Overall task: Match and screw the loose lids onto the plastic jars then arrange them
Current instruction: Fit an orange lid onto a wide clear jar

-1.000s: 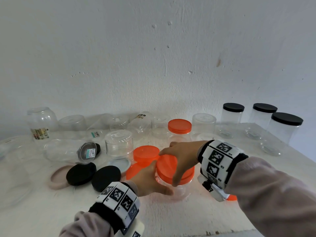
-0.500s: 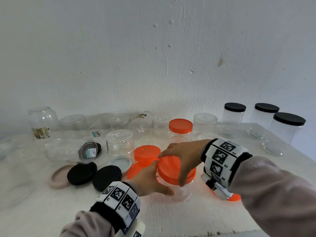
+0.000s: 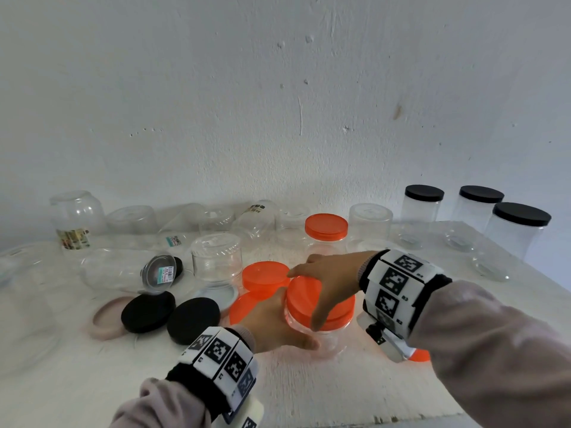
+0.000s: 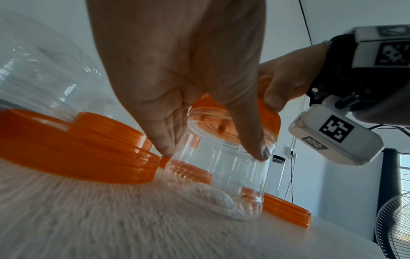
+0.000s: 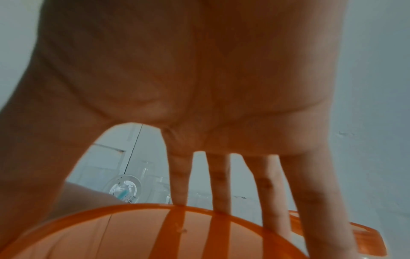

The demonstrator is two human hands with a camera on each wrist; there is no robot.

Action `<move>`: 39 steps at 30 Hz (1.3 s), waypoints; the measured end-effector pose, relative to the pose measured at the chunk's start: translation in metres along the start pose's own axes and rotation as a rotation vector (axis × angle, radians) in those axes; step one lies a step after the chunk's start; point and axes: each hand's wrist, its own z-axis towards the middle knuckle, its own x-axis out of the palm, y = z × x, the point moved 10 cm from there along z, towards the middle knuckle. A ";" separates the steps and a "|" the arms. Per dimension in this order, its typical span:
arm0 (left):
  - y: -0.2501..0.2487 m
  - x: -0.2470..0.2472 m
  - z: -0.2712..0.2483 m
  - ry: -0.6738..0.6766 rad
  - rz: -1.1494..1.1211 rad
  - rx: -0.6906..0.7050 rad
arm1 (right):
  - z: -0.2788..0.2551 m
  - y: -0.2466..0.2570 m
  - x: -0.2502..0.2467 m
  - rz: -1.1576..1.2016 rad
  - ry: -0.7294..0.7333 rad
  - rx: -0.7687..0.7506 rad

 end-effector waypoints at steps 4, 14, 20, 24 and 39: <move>0.000 -0.001 0.000 -0.009 0.007 -0.003 | 0.004 -0.004 -0.002 -0.031 -0.052 0.056; -0.001 -0.001 0.000 -0.026 0.022 0.005 | 0.000 0.002 0.000 -0.036 0.021 0.010; 0.000 -0.001 0.000 -0.026 0.031 -0.001 | 0.000 -0.010 -0.001 -0.067 -0.024 0.118; 0.001 -0.001 0.000 -0.031 0.006 0.002 | -0.003 -0.009 -0.001 -0.033 0.009 0.080; 0.002 0.000 0.001 -0.026 0.019 0.007 | -0.005 -0.007 0.002 -0.020 0.045 0.052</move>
